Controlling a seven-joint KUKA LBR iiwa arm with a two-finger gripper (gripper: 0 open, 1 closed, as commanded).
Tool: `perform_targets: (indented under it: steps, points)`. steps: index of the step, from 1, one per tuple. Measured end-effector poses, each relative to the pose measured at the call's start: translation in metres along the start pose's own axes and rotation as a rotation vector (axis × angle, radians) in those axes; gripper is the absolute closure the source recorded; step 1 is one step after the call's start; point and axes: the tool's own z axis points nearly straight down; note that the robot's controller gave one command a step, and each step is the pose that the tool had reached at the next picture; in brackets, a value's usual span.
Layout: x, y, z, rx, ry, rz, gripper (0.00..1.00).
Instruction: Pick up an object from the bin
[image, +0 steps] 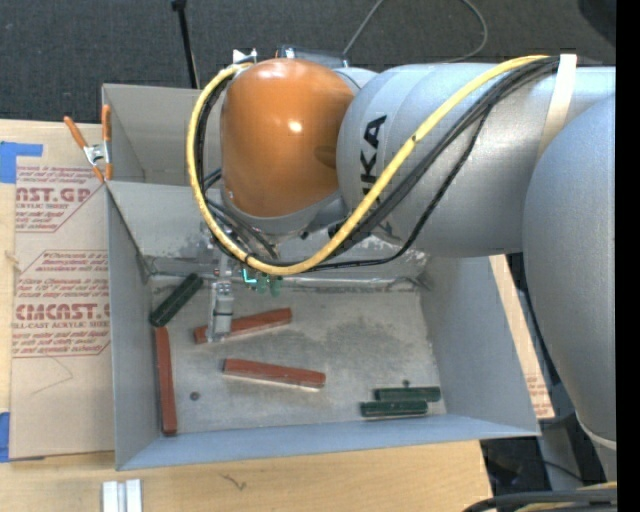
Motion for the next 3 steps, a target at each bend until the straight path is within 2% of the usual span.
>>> perform_targets:
  steps: [1,2,3]
  points:
    - [0.049,-0.012,0.175,0.002,0.001,-0.315,0.0]
    - [0.057,-0.096,0.137,0.002,-0.006,-0.317,0.0]
    - [0.01,-0.087,0.175,-0.002,-0.008,-0.056,0.0]
